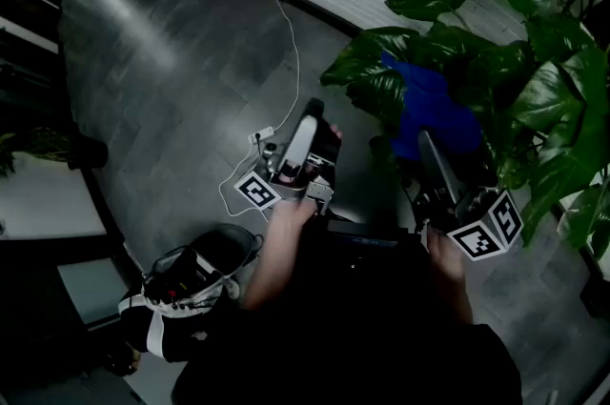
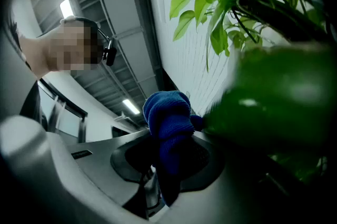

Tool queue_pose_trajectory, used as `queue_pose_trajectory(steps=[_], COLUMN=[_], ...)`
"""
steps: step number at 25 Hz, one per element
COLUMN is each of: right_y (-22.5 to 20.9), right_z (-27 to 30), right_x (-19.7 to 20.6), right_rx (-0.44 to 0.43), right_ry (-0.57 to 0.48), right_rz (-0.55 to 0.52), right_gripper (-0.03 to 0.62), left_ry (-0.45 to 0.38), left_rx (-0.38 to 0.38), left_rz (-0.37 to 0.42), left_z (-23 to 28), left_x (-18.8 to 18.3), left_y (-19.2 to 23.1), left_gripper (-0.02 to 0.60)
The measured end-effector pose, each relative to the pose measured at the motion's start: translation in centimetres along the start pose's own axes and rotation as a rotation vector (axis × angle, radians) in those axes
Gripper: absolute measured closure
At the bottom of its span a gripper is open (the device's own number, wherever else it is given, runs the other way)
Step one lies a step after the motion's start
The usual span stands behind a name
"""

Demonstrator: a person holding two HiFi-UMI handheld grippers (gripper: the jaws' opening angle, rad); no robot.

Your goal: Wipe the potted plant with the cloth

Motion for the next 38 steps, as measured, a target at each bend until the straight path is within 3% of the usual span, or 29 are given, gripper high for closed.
queue_pose_trajectory(steps=[10,14,17,19,23,26,31,34,38], right_y=[-3.0,-1.6,0.3,0.4,-4.3,-9.5,-16.1,-16.5,-15.3], right_z=[12.5,15.4,15.6,14.3,10.7,9.5,11.0,10.2,6.5], right_x=[1.8,1.6,1.3,0.7,1.1,2.6,2.9,0.9,-1.0], right_rx=[0.38,0.49,0.603,0.696,0.808,0.818,0.74,0.748,0.867], right_ry=[-0.171,-0.226,-0.216,-0.236,-0.283,-0.281,-0.351,-0.384,-0.405], right_rz=[-0.237,-0.368,-0.523,-0.57,-0.476,-0.357,-0.227,-0.278,-0.381], right_gripper=[0.474,0.475,0.474,0.474,0.474,0.474,0.474,0.474,0.474], left_ry=[0.119,0.163,0.204,0.25,0.334,0.401,0.523,0.574,0.681], left_rx=[0.021,0.052,0.087,0.115,0.135,0.117,0.081,0.081,0.085], left_rz=[-0.158,-0.215,-0.307,-0.355,-0.379,-0.346,-0.239,-0.271,-0.315], left_z=[-1.5,-0.7,0.5,1.7,4.1,5.2,7.5,8.3,9.3], left_x=[-13.7,-16.7,-15.7,-14.1,-11.3,-10.3,-9.6,-6.5,-1.6], left_y=[14.4,18.5,20.6,21.6,24.1,25.8,29.5,31.2,33.5], left_gripper=[0.428,0.428,0.428,0.428,0.428,0.428,0.428,0.412,0.343])
Point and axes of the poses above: the fingertips, and each gripper's own axes: z forward along the fingers, y to its left, x out of its underside, the point moved 1 cm from there along -z, backward along the fingers, and after that the axes turned 12 degrees about z, right-handed, at the moved point
